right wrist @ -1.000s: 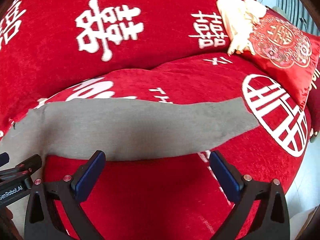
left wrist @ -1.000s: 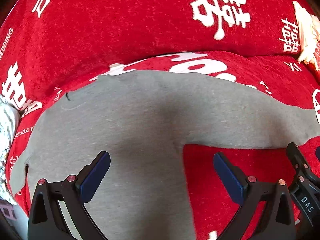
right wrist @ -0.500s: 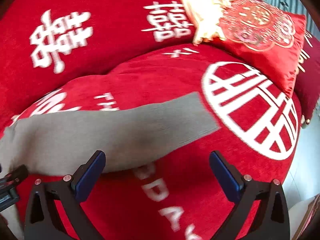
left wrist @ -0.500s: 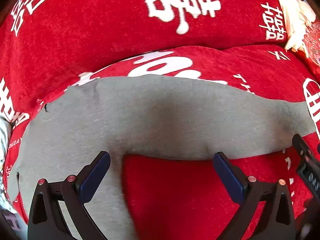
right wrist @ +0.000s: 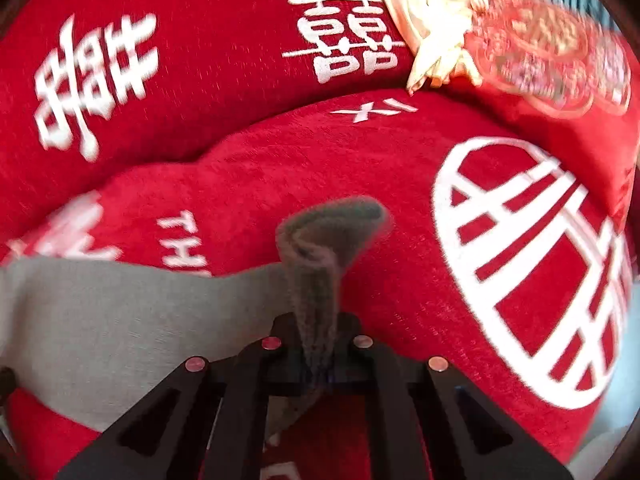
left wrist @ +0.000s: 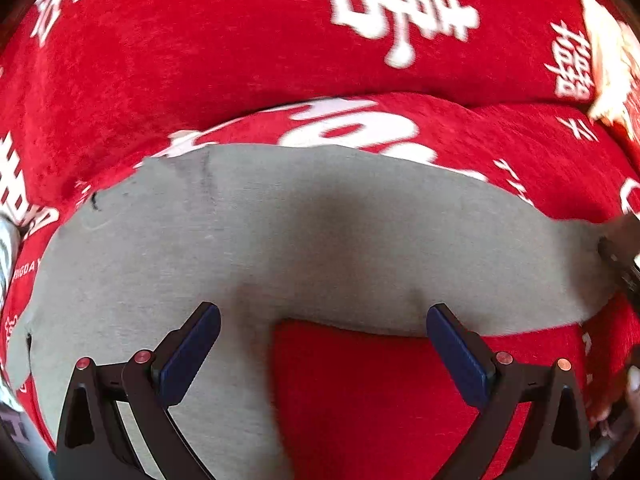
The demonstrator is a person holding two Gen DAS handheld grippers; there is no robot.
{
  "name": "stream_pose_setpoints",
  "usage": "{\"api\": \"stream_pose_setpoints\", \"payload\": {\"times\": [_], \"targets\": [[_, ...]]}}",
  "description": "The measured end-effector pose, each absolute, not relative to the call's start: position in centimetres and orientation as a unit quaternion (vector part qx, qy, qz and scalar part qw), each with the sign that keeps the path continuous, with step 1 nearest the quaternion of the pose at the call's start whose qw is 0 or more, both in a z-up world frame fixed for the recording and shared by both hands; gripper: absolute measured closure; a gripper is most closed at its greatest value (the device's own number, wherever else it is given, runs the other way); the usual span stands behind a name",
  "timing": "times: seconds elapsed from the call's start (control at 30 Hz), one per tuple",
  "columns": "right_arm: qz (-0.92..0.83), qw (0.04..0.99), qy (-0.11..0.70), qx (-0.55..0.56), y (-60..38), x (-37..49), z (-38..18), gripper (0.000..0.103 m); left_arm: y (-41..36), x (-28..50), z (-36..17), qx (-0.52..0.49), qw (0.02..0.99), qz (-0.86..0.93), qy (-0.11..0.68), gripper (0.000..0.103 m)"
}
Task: Fold small clothes
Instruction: 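Lift the sleeve cuff with the right gripper and carry it across the sweater body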
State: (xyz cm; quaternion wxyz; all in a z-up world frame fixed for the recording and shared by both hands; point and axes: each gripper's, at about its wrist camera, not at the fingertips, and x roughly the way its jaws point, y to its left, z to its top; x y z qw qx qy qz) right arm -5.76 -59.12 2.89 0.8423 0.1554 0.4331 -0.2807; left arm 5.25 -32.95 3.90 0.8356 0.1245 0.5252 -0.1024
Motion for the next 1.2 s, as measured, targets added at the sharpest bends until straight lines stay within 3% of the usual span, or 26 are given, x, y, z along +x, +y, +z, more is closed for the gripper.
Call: {"api": "stream_pose_setpoints", "payload": {"times": [0.13, 0.33, 1.2], "targets": [[-0.302, 0.852, 0.384, 0.189, -59.8, -9.1, 4.4, 0.096, -29.7, 6.3, 2.8, 0.105, 0.836, -0.071, 0.534, 0.000], [-0.307, 0.842, 0.394, 0.204, -59.4, -9.3, 4.4, 0.097, -26.2, 7.0, 1.0, 0.080, 0.817, -0.050, 0.569, 0.000], [-0.233, 0.882, 0.356, 0.205, -43.6, -3.6, 14.4, 0.097, -9.9, 3.4, 5.4, 0.032, 0.854, -0.110, 0.507, 0.000]]}}
